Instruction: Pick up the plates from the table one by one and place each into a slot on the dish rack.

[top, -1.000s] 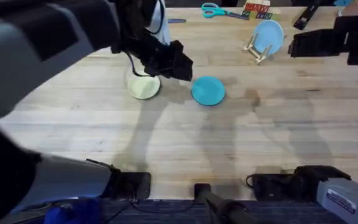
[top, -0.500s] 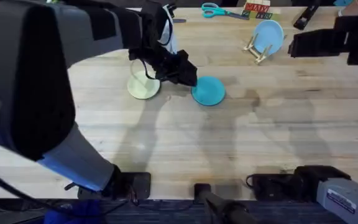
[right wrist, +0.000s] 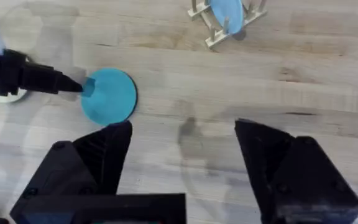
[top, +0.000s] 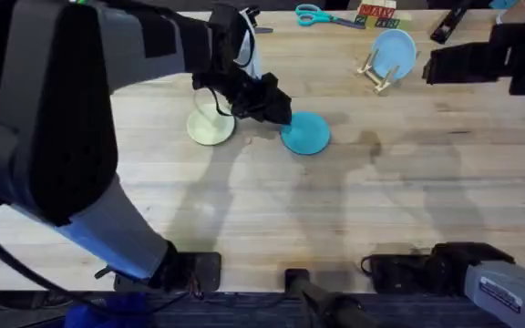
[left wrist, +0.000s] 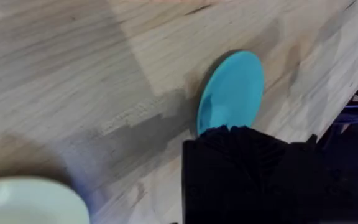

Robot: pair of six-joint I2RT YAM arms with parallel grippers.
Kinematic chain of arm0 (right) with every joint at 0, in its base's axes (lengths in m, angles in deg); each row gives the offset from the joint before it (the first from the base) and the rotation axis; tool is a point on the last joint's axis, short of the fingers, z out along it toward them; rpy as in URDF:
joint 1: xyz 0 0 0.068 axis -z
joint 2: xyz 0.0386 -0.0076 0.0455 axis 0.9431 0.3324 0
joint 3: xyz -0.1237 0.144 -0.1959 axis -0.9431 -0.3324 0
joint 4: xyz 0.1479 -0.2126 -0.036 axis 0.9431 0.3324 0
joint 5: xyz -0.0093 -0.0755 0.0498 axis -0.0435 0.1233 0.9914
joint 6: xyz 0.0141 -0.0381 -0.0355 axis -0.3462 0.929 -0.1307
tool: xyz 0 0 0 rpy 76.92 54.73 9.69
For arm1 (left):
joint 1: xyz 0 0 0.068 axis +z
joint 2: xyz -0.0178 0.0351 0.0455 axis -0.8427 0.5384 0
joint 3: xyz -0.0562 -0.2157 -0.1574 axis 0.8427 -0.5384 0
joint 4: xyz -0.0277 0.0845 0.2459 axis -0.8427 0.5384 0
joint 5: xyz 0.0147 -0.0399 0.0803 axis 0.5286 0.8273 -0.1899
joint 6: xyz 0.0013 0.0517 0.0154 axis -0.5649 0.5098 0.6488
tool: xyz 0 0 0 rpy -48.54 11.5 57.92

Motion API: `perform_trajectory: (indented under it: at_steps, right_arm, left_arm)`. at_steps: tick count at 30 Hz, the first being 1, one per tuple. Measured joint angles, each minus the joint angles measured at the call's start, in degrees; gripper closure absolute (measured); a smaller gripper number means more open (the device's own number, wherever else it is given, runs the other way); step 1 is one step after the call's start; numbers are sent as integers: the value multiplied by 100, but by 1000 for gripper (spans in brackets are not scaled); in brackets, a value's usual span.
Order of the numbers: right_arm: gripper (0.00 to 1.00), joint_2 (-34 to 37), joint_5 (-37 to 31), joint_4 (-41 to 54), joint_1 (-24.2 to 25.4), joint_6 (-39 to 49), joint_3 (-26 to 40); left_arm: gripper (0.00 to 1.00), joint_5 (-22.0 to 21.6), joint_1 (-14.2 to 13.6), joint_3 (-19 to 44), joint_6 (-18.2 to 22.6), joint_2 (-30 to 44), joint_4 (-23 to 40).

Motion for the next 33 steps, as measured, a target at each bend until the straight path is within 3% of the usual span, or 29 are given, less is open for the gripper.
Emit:
perform_trajectory:
  at_steps: [13,19,33]
  right_arm:
    - [6,-1,-1,-1,0,1,0]
    - [7,0,1,0,0,1,0]
    - [6,-1,1,0,0,1,0]
  left_arm:
    - [961,93,-26,0,-62,24,-86]
    - [961,71,-26,0,-63,363,-149]
    - [959,854,4,197,-102,1017,-304]
